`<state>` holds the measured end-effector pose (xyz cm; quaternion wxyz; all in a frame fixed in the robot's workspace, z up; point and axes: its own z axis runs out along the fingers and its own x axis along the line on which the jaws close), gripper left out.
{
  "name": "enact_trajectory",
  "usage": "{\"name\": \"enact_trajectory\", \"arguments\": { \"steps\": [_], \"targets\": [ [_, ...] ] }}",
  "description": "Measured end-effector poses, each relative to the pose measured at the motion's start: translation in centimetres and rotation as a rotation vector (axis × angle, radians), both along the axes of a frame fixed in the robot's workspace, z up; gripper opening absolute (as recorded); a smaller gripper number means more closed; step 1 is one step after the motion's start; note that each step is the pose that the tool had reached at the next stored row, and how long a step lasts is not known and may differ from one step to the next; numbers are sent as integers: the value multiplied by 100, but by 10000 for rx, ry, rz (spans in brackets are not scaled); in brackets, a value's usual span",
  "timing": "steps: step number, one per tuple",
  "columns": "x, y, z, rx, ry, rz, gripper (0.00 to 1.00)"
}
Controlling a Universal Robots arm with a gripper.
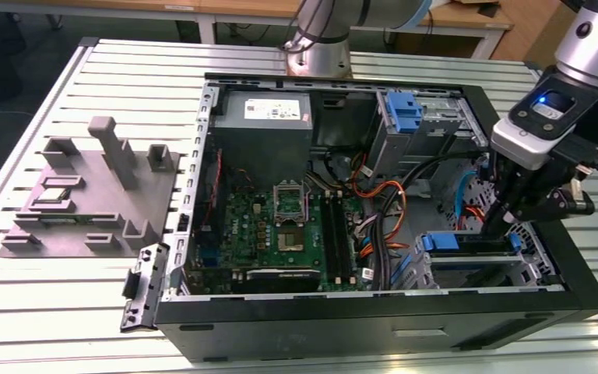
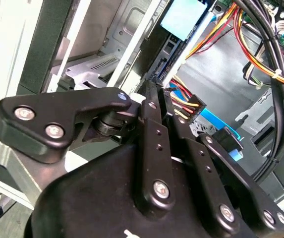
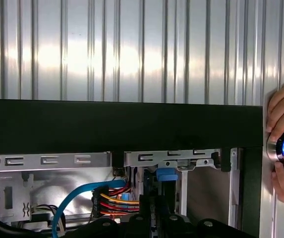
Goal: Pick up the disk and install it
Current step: 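Insert the first disk wire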
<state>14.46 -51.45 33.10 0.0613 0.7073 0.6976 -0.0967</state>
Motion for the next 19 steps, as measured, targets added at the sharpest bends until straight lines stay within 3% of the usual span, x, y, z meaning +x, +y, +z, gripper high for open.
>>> {"name": "enact_trajectory", "arguments": {
  "steps": [2,4,5,8,14,19],
  "targets": [
    [0,-18,-1,126,0,0,17],
    [0,-37,-2,338,0,0,17],
    [0,-44,-3,392,1,0,17],
    [-1,-51,-2,414,-25,0,17],
    [-37,-63,3,416,-255,51,17],
    [-72,-66,3,415,-279,45,17]
  ]
}}
